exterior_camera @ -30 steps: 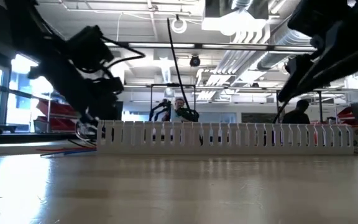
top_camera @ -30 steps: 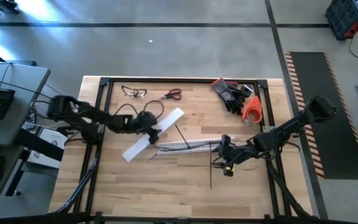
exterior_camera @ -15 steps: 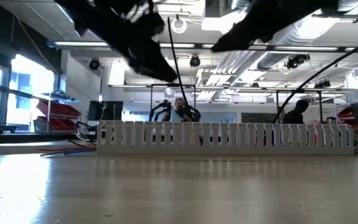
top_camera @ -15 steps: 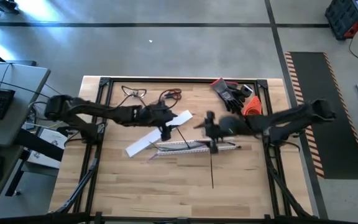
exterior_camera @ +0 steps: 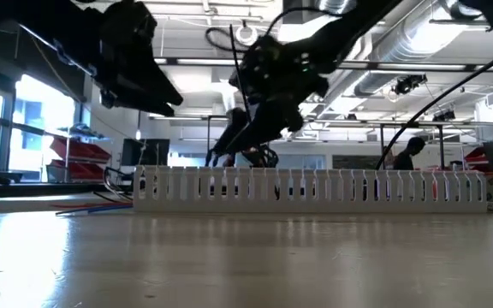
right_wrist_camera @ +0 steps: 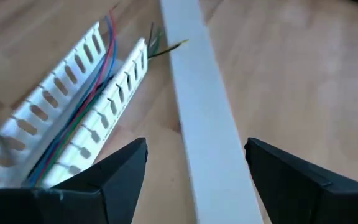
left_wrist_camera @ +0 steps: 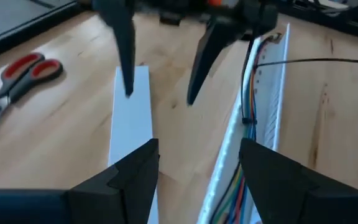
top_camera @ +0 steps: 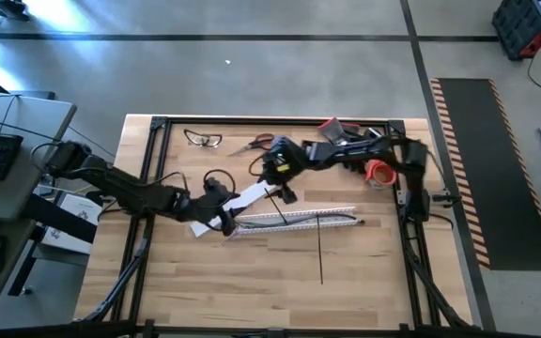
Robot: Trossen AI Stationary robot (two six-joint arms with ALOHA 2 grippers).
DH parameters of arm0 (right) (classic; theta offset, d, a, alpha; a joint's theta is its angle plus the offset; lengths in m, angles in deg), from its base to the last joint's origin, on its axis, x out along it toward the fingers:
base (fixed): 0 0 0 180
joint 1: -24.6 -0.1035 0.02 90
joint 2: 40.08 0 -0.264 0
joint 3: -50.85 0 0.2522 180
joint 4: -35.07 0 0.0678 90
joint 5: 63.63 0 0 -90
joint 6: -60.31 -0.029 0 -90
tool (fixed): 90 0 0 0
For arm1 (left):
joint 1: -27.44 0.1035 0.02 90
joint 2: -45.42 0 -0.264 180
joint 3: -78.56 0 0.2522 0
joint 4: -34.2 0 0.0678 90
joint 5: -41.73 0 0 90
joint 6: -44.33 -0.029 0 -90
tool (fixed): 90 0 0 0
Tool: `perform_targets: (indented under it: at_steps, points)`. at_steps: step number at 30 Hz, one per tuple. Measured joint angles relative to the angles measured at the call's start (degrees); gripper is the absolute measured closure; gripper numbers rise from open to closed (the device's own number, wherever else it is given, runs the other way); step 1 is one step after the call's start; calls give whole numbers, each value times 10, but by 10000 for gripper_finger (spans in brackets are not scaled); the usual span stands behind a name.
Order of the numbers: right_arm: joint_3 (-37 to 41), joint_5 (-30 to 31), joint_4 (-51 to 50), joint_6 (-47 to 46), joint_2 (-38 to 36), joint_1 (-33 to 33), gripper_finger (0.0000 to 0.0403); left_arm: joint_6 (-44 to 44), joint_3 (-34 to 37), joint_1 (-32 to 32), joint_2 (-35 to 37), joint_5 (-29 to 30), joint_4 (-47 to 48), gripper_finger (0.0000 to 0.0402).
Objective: Ziptie cables
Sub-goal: Close the white cable duct
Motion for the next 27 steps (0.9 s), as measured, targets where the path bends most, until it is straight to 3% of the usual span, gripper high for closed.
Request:
perform_targets:
  at_steps: [8,14,20,27]
  points:
    - [-133,-10,-87,36,111,0,97,43,6,-28,-1,18,-4,198]
    - [-159,84,-107,31,146,-8,68,36,6,-45,-1,17,-1,198]
    - [-157,178,-123,0,156,-18,78,34,10,-63,-1,30,0,198]
    - [-158,163,-230,-121,155,-10,117,44,19,-80,-2,53,-1,198]
